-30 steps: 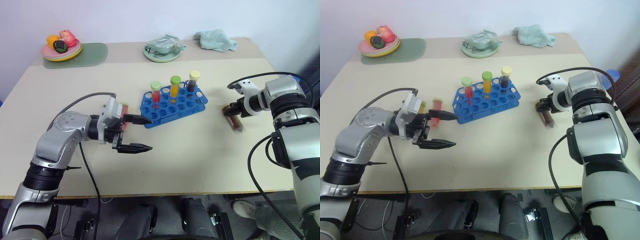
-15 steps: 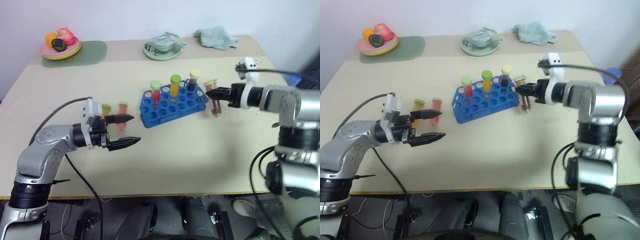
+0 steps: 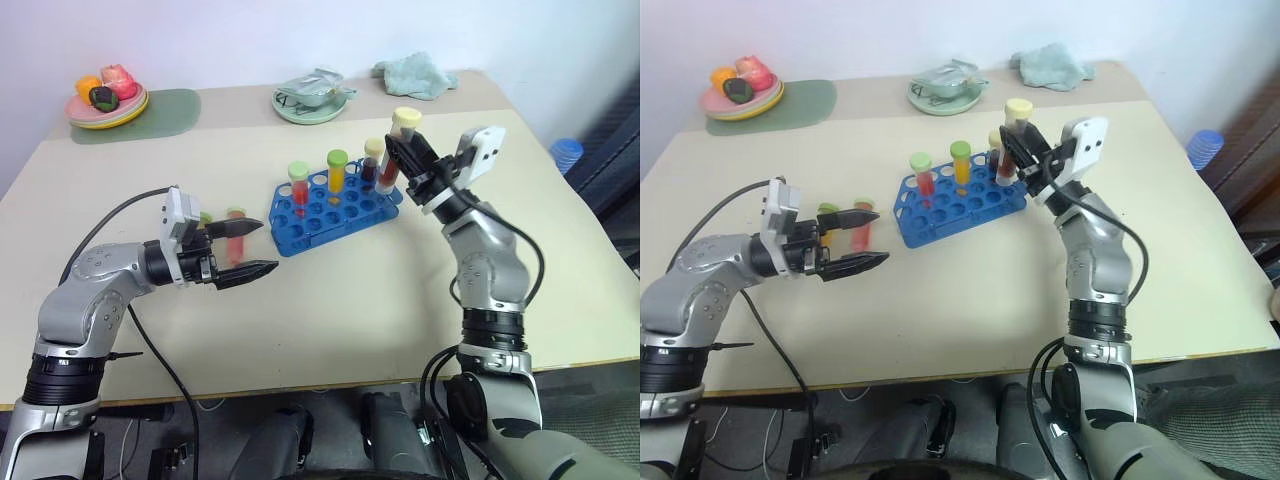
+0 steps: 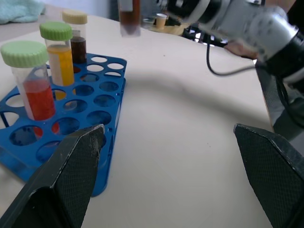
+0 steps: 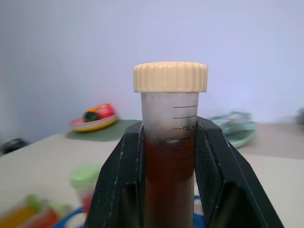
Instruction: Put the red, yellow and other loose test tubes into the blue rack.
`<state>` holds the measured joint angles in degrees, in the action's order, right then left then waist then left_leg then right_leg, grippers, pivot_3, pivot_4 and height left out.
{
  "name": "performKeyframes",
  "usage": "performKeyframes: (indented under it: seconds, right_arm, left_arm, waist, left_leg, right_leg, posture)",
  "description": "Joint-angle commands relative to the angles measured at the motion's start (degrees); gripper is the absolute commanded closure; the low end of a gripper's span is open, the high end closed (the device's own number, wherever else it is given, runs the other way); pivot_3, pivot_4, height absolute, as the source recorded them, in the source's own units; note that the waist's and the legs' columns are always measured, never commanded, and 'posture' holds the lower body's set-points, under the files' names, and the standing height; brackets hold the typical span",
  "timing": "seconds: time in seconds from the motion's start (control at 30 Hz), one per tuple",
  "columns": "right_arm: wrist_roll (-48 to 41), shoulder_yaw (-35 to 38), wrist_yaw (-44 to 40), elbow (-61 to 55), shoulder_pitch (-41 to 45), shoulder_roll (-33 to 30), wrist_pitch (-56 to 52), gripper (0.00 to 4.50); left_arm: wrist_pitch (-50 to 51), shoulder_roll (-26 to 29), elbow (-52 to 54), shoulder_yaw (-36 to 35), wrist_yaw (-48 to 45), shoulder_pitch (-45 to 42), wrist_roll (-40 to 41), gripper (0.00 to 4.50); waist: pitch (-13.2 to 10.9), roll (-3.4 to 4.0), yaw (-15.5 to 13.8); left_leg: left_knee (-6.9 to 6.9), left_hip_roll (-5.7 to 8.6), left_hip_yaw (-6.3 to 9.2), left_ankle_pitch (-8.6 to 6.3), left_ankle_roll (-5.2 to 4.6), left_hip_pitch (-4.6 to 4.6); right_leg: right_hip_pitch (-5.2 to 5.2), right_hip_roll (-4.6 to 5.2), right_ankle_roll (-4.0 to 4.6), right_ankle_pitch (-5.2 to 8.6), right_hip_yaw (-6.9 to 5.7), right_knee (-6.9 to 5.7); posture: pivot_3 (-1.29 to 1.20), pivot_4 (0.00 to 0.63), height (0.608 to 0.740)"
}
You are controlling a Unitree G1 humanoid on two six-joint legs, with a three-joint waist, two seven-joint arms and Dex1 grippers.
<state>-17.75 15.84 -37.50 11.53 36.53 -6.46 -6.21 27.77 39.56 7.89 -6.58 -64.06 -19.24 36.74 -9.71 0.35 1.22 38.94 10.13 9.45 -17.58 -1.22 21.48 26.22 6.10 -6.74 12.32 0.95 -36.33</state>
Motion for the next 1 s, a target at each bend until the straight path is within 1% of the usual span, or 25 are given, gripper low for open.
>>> performKeyframes:
  seconds: [0.03, 0.17, 0.3, 0.33, 0.43, 0.6, 0.73, 1.0]
  right_arm:
    - [0.4, -1.1, -0.3, 5.5, 1.5, 0.8, 10.8, 3.71]
    - [0.0, -1.7, -0.9, 12.8, 3.0, 0.8, 16.9, 3.71]
    - [-0.7, -1.9, -1.7, 19.1, 4.9, 0.9, 20.6, 3.71]
    - [-0.6, -1.7, -1.8, 22.3, 6.0, 0.8, 21.7, 3.71]
    - [-0.6, -1.1, -2.9, 31.0, 8.9, 0.0, 24.9, 3.71]
    - [-0.7, -0.1, -3.6, 39.4, 11.6, -1.7, 28.5, 3.71]
    - [-1.3, 0.8, -3.7, 42.5, 12.4, -2.6, 30.0, 3.71]
    - [-2.2, 1.1, -4.4, 42.1, 11.5, -2.8, 30.6, 3.71]
  left_arm:
    - [-1.5, -0.4, 0.9, -2.2, 1.5, -0.5, 0.2, 0.0]
    - [-2.1, -0.5, 1.5, -2.6, 2.7, 0.3, 0.1, 0.0]
    - [-2.1, -0.7, 2.2, -2.9, 3.7, 1.0, 0.4, 0.0]
    - [-1.9, -0.7, 2.8, -3.0, 4.0, 1.4, 0.6, 0.0]
    - [-1.4, -0.7, 4.6, -3.2, 5.0, 2.4, 1.0, 0.0]
    - [-1.1, -0.3, 5.8, -4.0, 5.9, 3.4, 1.3, 0.0]
    - [-0.9, -0.2, 6.3, -4.3, 6.2, 3.8, 1.4, 0.0]
    - [-0.9, -0.3, 6.1, -3.9, 6.3, 3.5, 1.3, 0.0]
  waist:
    - [0.0, 0.0, 0.0]
    - [0.0, 0.0, 0.0]
    - [0.0, 0.0, 0.0]
    - [0.0, 0.0, 0.0]
    - [0.0, 0.01, 0.0]
    - [0.0, 0.0, 0.0]
    - [0.0, 0.0, 0.0]
    - [0.0, 0.0, 0.0]
  left_leg:
    - [-0.01, -0.04, -0.02, 0.01, 0.02, -0.01]
    - [-0.03, -0.15, -0.06, 0.03, 0.07, -0.02]
    - [-0.05, -0.17, -0.08, 0.04, 0.08, -0.03]
    - [-0.05, -0.17, -0.08, 0.04, 0.08, -0.03]
    - [-0.05, -0.18, -0.1, 0.04, 0.08, -0.04]
    - [-0.06, -0.22, -0.11, 0.04, 0.08, -0.06]
    - [-0.06, -0.23, -0.11, 0.04, 0.08, -0.06]
    - [-0.06, -0.36, -0.17, 0.04, 0.1, -0.07]
  right_leg:
    - [0.02, -0.1, 0.01, -0.01, 0.05, 0.0]
    - [0.04, -0.22, 0.08, -0.05, 0.13, 0.0]
    - [0.05, -0.25, 0.1, -0.06, 0.17, 0.01]
    - [0.04, -0.25, 0.1, -0.06, 0.18, 0.01]
    - [0.05, -0.26, 0.11, -0.06, 0.2, 0.02]
    - [0.03, -0.3, 0.14, -0.08, 0.23, 0.03]
    - [0.01, -0.31, 0.14, -0.08, 0.23, 0.04]
    - [0.02, -0.42, 0.19, -0.11, 0.29, 0.05]
  posture:
    - [0.0, 0.15, 0.74]
    - [0.0, 0.15, 0.74]
    - [0.0, 0.15, 0.74]
    - [0.0, 0.15, 0.74]
    - [0.0, 0.15, 0.74]
    - [0.0, 0.15, 0.74]
    - [0.0, 0.15, 0.74]
    - [0.0, 0.15, 0.74]
